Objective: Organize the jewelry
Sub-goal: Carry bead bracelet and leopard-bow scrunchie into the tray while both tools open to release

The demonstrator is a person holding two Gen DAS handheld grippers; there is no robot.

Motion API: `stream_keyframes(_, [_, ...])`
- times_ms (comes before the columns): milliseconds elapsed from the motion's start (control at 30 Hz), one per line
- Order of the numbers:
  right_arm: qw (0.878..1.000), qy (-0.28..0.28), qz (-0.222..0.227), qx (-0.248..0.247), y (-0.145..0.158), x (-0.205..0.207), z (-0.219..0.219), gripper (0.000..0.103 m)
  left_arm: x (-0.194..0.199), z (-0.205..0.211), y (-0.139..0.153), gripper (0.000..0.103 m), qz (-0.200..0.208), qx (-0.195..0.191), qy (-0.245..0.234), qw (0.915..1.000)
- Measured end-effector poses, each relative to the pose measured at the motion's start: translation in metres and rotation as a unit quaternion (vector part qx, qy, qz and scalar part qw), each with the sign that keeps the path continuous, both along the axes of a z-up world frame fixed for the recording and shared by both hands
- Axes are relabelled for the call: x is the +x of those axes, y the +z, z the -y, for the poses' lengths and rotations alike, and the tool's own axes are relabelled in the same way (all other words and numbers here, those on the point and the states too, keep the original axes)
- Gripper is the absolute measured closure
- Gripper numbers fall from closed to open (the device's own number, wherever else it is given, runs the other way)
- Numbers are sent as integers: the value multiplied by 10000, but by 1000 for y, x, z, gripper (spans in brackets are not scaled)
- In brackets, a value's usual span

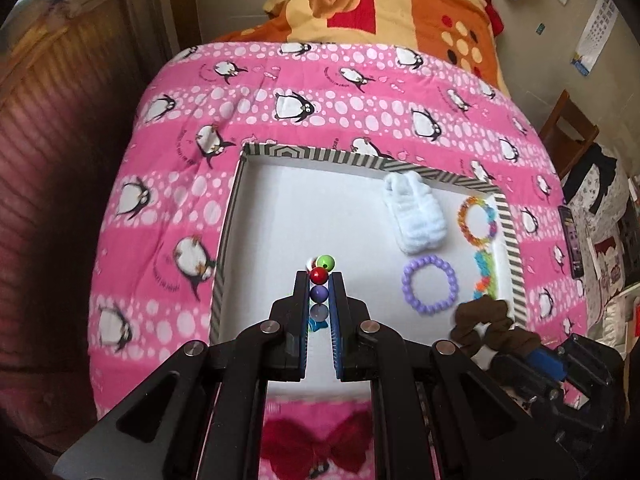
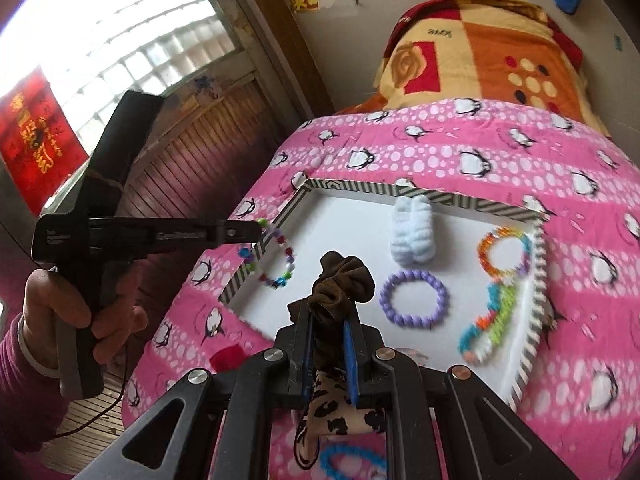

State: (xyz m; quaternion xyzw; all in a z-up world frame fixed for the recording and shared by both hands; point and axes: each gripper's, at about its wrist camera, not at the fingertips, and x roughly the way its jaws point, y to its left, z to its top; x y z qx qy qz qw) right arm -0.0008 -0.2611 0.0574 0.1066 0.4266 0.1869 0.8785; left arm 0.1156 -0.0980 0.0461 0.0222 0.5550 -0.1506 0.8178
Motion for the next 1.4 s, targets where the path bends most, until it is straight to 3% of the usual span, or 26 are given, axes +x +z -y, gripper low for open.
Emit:
stream_keyframes(300, [9995, 193, -135, -200, -19, 89, -22, 91, 61, -9, -39, 95, -280, 160, 183, 9993])
stream_keyframes(533, [9994, -12, -178, -303, -51, 156, -14, 91, 88, -26, -59, 95, -379, 234, 403, 9982])
stream_keyframes(700, [9977, -66, -535, -407, -68, 177, -10, 91, 99, -23, -66, 95, -392, 220, 448, 9980])
stream_keyframes(833, [9967, -226, -655, -427, -71, 171, 3, 82, 108, -21, -66, 95, -300, 267, 508, 9979])
stream_keyframes(900, [9976, -268, -564, -310, -62, 162, 8, 70, 111, -20, -67, 95, -303, 282, 527, 9978])
stream_keyframes(1033, [9983, -282, -488, -168, -46, 144, 12, 68, 108, -22, -66, 93, -308, 260, 570, 9976])
stream_keyframes(1100, [9985, -265, -462, -129, -38, 132, 13, 68, 104, -22, -63, 79, -327, 221, 587, 9975])
stream_keyframes(1200, [9989, -242, -390, -104, -25, 110, 12, 67, 94, -24, -54, 65, -344, 31, 554, 9979])
stream_keyframes(1400, [9993, -272, -262, 37, -9, 66, 13, 65, 63, -27, -31, 61, -87, 11, 551, 9984])
